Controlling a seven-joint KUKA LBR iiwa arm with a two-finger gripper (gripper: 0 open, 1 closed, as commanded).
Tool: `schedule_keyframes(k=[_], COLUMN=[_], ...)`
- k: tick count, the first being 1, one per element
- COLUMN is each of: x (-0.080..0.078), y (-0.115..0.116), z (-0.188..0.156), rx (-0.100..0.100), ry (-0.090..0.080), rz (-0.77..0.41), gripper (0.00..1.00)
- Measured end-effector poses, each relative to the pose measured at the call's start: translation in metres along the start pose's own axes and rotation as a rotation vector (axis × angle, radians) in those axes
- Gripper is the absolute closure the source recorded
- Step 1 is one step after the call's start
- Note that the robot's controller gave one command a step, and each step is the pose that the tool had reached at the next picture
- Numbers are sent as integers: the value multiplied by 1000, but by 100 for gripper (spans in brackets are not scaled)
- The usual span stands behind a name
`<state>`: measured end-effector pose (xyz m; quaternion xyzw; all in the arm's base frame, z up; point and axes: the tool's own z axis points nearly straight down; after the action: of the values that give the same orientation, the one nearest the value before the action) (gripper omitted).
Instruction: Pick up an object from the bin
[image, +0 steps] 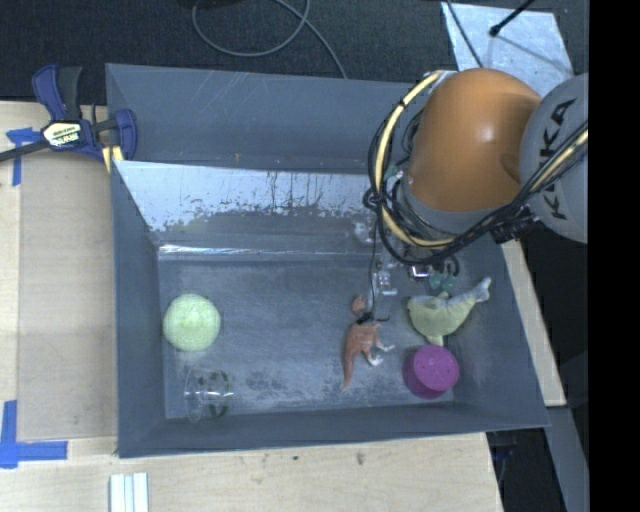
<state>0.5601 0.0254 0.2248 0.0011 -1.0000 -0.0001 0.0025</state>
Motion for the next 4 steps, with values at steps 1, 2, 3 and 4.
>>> schedule_keyframes(k=[1, 2, 3, 4], x=[-1, -3, 4, 2], y=[0, -13, -24, -46], z=[-5, 48, 66, 107], rx=[0, 1, 1, 1], ry=[-9, -11, -6, -6], rz=[1, -127, -492, -436], gripper=[0, 0, 0, 0])
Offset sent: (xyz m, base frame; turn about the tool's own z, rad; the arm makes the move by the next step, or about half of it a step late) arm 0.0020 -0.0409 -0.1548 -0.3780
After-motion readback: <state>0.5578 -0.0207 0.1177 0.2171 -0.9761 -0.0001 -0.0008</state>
